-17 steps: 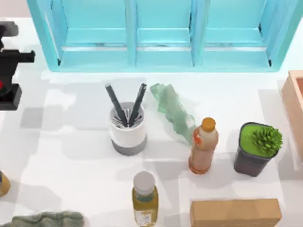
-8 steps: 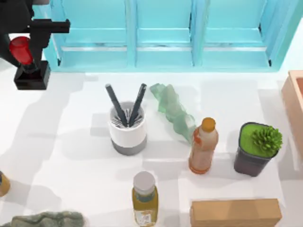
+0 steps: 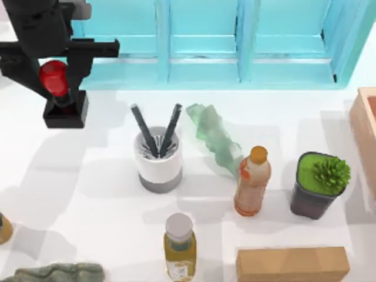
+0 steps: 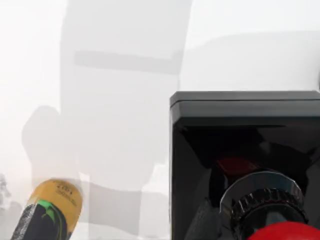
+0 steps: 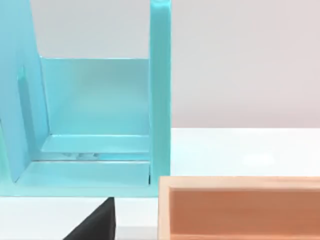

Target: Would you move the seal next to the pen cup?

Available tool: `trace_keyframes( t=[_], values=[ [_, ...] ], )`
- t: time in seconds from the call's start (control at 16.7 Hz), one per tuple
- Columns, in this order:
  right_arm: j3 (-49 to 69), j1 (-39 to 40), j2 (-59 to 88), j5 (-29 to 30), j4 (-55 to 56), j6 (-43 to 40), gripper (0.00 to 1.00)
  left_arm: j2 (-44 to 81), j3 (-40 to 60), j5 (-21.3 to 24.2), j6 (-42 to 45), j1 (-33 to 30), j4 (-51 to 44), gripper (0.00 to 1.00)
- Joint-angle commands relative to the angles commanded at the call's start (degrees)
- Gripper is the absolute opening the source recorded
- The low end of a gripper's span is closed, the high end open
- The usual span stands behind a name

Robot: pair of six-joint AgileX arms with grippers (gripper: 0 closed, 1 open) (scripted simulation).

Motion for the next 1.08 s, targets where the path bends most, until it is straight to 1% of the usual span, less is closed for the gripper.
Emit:
trace_keyframes(
  t=[0.18,0.3,0.6,0.84,1.08],
  values=[
    [0.0,0.0,0.0,0.0,0.0,0.0,1.0,-4.7,-6.5,0.0,-6.0,-5.2,1.6,0.0],
    [0.0,0.0,0.0,0.0,0.0,0.0,1.0,-6.3,-8.3,0.1,-7.7,-6.9,2.2,0.0],
    [0.0,0.0,0.0,0.0,0.0,0.0,1.0,-6.2,-8.4,0.1,-7.7,-6.8,2.3,0.0],
    [0.0,0.0,0.0,0.0,0.0,0.0,1.0,-6.8,-11.9,0.1,-7.7,-6.9,5.2,0.0],
    [0.0,0.0,0.0,0.0,0.0,0.0,1.0,-6.9,-12.4,0.0,-7.8,-7.0,5.8,0.0]
  ],
)
